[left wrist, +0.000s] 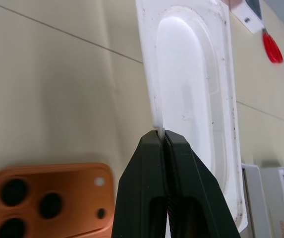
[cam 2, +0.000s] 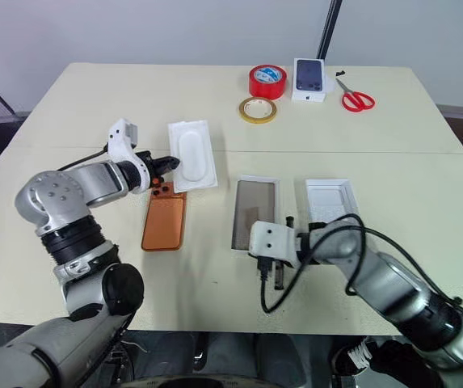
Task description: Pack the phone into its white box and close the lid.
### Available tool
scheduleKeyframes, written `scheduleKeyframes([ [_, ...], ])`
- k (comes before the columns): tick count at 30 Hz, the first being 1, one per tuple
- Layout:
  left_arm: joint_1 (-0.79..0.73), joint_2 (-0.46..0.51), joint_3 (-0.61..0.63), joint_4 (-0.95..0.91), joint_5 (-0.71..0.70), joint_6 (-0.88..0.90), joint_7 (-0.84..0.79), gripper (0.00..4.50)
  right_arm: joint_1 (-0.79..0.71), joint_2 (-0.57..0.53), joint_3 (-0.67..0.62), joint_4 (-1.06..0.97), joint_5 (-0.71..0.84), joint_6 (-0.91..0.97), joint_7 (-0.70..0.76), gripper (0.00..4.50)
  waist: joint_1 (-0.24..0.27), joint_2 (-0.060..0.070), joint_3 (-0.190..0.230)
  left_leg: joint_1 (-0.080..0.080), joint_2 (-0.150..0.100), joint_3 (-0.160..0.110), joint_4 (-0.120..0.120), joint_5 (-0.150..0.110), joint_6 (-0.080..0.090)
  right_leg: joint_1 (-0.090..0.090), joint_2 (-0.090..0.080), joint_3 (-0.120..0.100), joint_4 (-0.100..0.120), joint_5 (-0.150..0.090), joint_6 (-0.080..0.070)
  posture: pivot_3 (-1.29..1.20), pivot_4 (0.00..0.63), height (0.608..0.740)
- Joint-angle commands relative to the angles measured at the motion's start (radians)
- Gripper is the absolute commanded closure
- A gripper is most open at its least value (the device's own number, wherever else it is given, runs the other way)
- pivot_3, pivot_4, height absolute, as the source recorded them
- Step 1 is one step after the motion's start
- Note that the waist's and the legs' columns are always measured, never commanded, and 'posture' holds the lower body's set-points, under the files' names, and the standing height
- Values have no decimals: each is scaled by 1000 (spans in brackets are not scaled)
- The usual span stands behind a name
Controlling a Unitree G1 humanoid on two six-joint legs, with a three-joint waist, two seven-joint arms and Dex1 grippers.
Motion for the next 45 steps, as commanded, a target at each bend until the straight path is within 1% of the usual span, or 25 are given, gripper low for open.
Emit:
scheduleKeyframes([
  [1,-14,-3,-17,-59,-22,22,-8,4500,-65,52,33,57,-57,-61,12,4445,0,0,0,0,0,0,0,0,0,0,0,0,0,0,0,0,150,740],
  [5,13,-45,-49,-93,-49,22,2,4500,-113,115,62,114,-111,-115,20,4445,-1,0,0,-1,0,0,0,0,0,-1,-1,0,0,0,0,0,150,740],
  [6,22,-56,-58,-102,-57,22,5,4500,-118,126,54,122,-109,-106,25,4190,-1,0,0,-1,0,-1,0,0,0,-1,-1,0,0,0,0,0,150,740],
  [8,40,-72,-78,-116,-71,22,15,4500,-121,136,28,121,-93,-77,35,3554,-1,0,0,-1,0,-1,1,0,0,-1,-1,0,0,0,0,0,150,740],
  [9,50,-81,-86,-121,-83,22,22,4500,-117,133,8,109,-81,-66,42,3109,-1,0,0,-1,0,-1,1,0,0,-1,-1,0,0,0,0,0,150,740],
  [14,113,-118,-151,-152,-136,22,59,4500,-61,72,-148,44,-41,-25,33,531,2,0,0,-2,0,-1,1,0,0,-1,-2,0,0,0,0,0,150,740],
  [19,177,-155,-224,-182,-190,22,112,4500,-3,8,-273,-7,11,24,47,531,-1,0,0,-3,0,-1,1,-2,3,-1,-2,0,0,0,0,0,150,740],
  [23,206,-153,-258,-191,-240,22,144,4500,1,-1,-294,-1,6,27,33,531,-5,0,0,-2,1,-1,1,-3,4,-2,0,0,1,0,0,0,150,740],
  [26,223,-135,-282,-190,-290,22,170,4500,-4,-2,-290,16,-3,15,26,531,-3,0,0,-2,1,0,1,-2,3,-2,0,1,1,0,0,0,150,740],
  [28,228,-120,-287,-193,-316,22,190,3863,-13,2,-286,27,-7,9,21,458,-2,0,0,-3,1,0,1,-2,3,-2,0,1,1,0,0,0,150,740],
  [29,226,-117,-282,-194,-332,22,200,3615,-18,6,-284,34,-8,6,19,458,-2,0,0,-3,1,0,1,-2,3,-2,0,1,1,0,0,0,150,740],
  [30,225,-115,-277,-193,-347,22,210,3045,-22,8,-283,38,-9,4,17,458,-1,0,0,-3,1,0,1,-2,3,-2,0,1,1,0,0,0,150,740],
  [32,214,-116,-256,-197,-383,22,227,2140,-36,18,-280,57,-11,4,7,458,-1,0,0,-3,0,0,2,-2,2,-2,0,1,1,0,0,0,150,740],
  [36,198,-107,-225,-202,-453,22,258,2140,-57,29,-277,86,-15,-1,-4,458,0,0,0,-3,0,-1,2,-1,2,-2,-1,0,1,0,0,0,150,740],
  [37,194,-95,-213,-206,-470,22,261,2076,-69,39,-281,98,-12,7,-10,980,-1,0,0,-3,0,0,2,-1,1,-2,0,0,1,0,0,0,150,740],
  [38,190,-77,-199,-212,-484,22,261,2076,-83,49,-281,111,-15,9,-19,1204,-2,0,0,-3,0,-1,2,-1,1,-2,0,0,1,0,0,0,150,740],
  [39,187,-56,-189,-216,-494,22,257,2076,-96,59,-279,123,-20,12,-30,1695,-4,0,0,-3,0,0,2,-1,1,-2,0,0,1,0,0,0,150,740],
  [41,192,25,-199,-242,-481,22,207,2076,-125,88,-267,149,-29,22,-55,2781,-9,0,0,-3,1,0,2,0,0,-2,0,1,2,0,0,0,150,740],
  [42,205,77,-225,-258,-465,10,176,2076,-135,101,-259,156,-32,25,-62,3358,-9,1,0,-3,1,0,2,0,0,-3,1,1,2,0,0,0,150,740],
  [43,232,151,-270,-276,-436,-41,125,2076,-147,119,-246,165,-37,28,-71,3776,-10,1,0,-3,1,0,1,0,0,-4,1,1,2,0,0,0,150,740],
  [44,262,215,-308,-288,-412,-98,70,2076,-157,136,-233,173,-45,31,-80,4345,-12,1,0,-3,1,1,1,0,0,-4,1,1,3,0,0,0,150,740],
  [45,301,287,-349,-299,-376,-182,-3,2076,-172,161,-216,187,-57,34,-94,4439,-12,2,-1,-3,1,2,-1,0,-1,-6,1,2,3,0,0,0,150,740],
])
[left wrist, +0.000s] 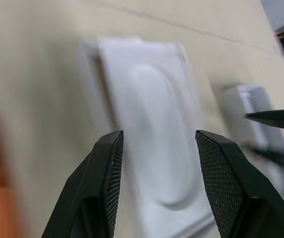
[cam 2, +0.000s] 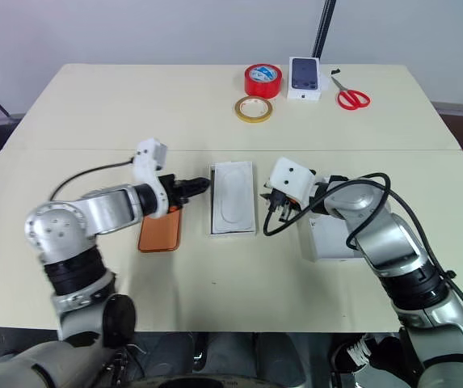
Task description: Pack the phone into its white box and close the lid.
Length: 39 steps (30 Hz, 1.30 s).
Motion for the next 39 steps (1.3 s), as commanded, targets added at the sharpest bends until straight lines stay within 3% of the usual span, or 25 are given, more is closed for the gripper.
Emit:
scheduleKeyframes([
  [1,98,176,-115,-67,106,-237,-216,2076,-52,60,39,22,-30,9,-44,4439,1,1,0,0,0,1,-1,0,0,0,0,0,0,0,0,0,150,740],
  [6,335,423,-255,-87,308,-704,-608,2076,-110,151,122,106,-80,-7,-70,4439,6,1,0,0,-1,1,-5,2,-3,-2,-1,1,-2,0,-1,0,150,740],
  [12,489,538,-285,-49,417,-962,-831,2076,-144,210,190,201,-121,-51,-63,4439,10,1,0,0,-1,1,-7,1,-2,-1,-3,0,-4,0,-1,0,150,740],
  [29,516,487,-274,-36,428,-978,-845,2076,-60,188,264,79,-89,-76,137,4439,4,1,0,1,0,0,-7,-2,4,-2,-2,0,-3,0,-1,0,150,740],
  [34,504,470,-253,-21,428,-945,-811,2076,-70,193,223,77,-105,-85,97,4439,4,1,0,1,0,0,-7,-2,4,-2,-2,0,-3,0,-1,0,150,740],
  [37,475,443,-169,13,364,-822,-730,2076,-98,217,180,76,-108,-74,38,4439,4,1,0,1,0,0,-7,-2,4,-2,-2,0,-2,0,-1,0,150,740],
  [39,462,443,-125,31,356,-741,-668,1516,-121,238,174,69,-111,-53,16,4500,1,1,0,1,0,-1,-7,-2,4,-2,-1,0,-1,0,-1,0,150,740],
])
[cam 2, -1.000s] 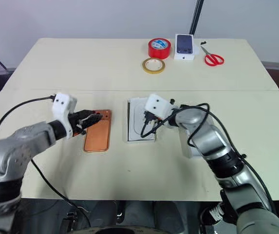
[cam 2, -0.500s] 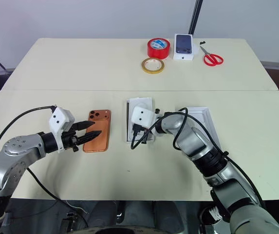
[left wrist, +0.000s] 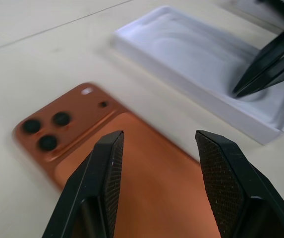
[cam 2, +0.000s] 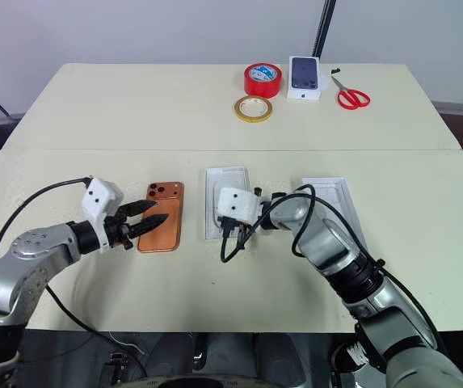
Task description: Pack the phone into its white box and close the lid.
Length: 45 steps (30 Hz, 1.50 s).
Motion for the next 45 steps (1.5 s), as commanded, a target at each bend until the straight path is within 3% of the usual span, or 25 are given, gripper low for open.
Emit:
scheduleKeyframes([
  [1,-26,7,102,4,-30,127,102,1194,-57,41,-35,-59,-4,26,-45,4500,-3,0,0,0,0,0,0,0,0,0,0,0,0,0,0,0,150,740],
  [3,-46,1,135,5,-46,236,167,195,-74,84,-17,-65,-4,47,-65,4500,-3,0,0,0,0,0,0,0,0,-1,0,0,0,0,0,0,150,740],
  [4,-62,-3,149,10,-57,302,198,36,-80,105,-3,-65,-6,53,-71,4500,-3,0,0,0,0,0,0,0,0,-1,0,0,0,0,0,0,150,740],
  [10,-140,-68,198,20,-171,629,262,36,-150,218,140,42,-96,62,-110,4500,0,-1,-1,0,0,0,1,0,0,-1,0,0,2,0,0,0,150,740],
  [16,-167,-150,189,-37,-222,839,280,36,-239,233,272,171,-215,72,-93,4500,3,0,-2,1,-1,-1,1,1,-2,0,-1,-1,2,0,0,0,150,740],
  [26,-136,-234,171,-90,-278,883,302,36,-249,217,328,177,-300,-2,-31,4500,4,0,-6,4,-1,0,0,3,-5,3,-1,0,1,0,0,0,150,740],
  [32,-156,-305,203,-56,-401,883,346,36,-225,231,325,168,-313,-29,-6,4500,7,0,-15,5,-1,0,-1,3,-5,4,-2,0,-1,0,0,0,150,740],
  [45,-212,-337,304,61,-628,883,527,36,-197,248,294,173,-338,-22,11,4500,10,0,-15,12,-2,-3,-2,0,-1,11,-3,-2,-4,0,0,0,150,740],
])
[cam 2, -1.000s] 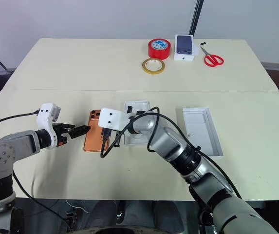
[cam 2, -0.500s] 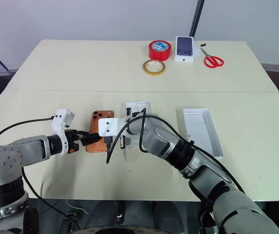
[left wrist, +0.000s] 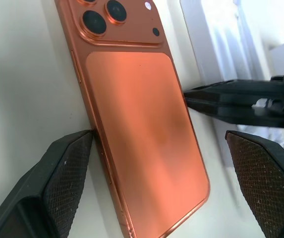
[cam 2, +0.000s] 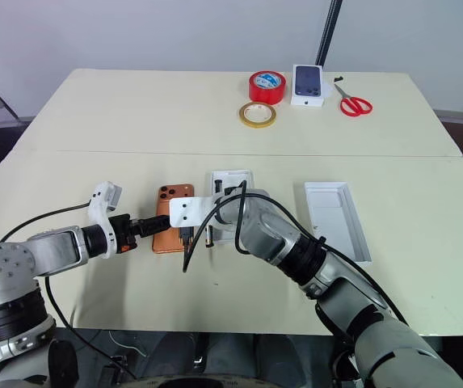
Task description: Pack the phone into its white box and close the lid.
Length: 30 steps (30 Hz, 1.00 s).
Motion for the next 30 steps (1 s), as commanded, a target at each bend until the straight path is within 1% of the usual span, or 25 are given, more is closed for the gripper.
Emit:
scheduleKeyframes([
  [1,-16,-37,-35,26,-142,30,17,36,3,42,3,-31,5,-16,5,4500,0,0,0,0,0,0,0,0,0,0,0,0,0,0,0,0,150,740],
  [6,-31,-43,-34,41,-228,30,89,36,9,49,-4,-29,-1,-15,7,4500,-9,-1,0,0,0,0,-1,0,0,2,1,0,0,0,0,0,150,740],
  [9,-35,-45,-37,49,-250,30,132,36,14,53,-7,-32,-5,-12,8,4500,-10,-1,0,0,1,0,-2,0,-1,1,1,0,0,0,0,0,150,740],
  [15,-38,-29,19,83,-252,7,198,36,17,54,-12,-32,-10,-9,4,4500,-10,-1,0,0,1,0,-2,0,-1,1,1,0,0,0,0,0,150,740],
  [18,-21,-27,65,118,-290,-24,243,36,18,54,-15,-33,-13,-9,3,4500,-11,-1,0,0,1,0,-2,0,-1,1,1,0,0,0,0,0,150,740],
  [19,-13,-27,70,124,-306,-32,257,270,18,55,-16,-32,-15,-9,4,4500,-11,-1,0,0,1,0,-2,0,-1,1,1,0,0,0,0,0,150,740],
  [21,1,-25,64,128,-338,-46,279,891,17,57,-17,-29,-16,-11,4,4500,-11,-1,0,0,1,0,-2,0,-1,0,1,0,0,0,0,0,150,740],
  [23,19,-27,55,132,-378,-71,310,1834,17,58,-18,-31,-17,-10,4,4500,-10,-1,0,0,1,0,-2,1,-1,0,1,1,0,0,0,0,150,740],
  [24,28,-27,52,135,-399,-86,329,2468,18,57,-18,-32,-17,-10,5,4500,-10,-1,0,0,1,0,-2,1,-1,0,1,1,0,0,0,0,150,740],
  [26,44,-20,44,143,-437,-115,363,3374,17,56,-20,-34,-17,-10,5,4500,-10,-1,0,0,1,0,-2,1,-1,0,1,1,0,0,0,0,150,740],
  [30,80,12,17,158,-545,-195,430,3374,15,54,-21,-34,-19,-13,7,4500,-9,-1,1,0,1,0,-3,0,-1,0,1,1,-1,0,0,0,150,740],
])
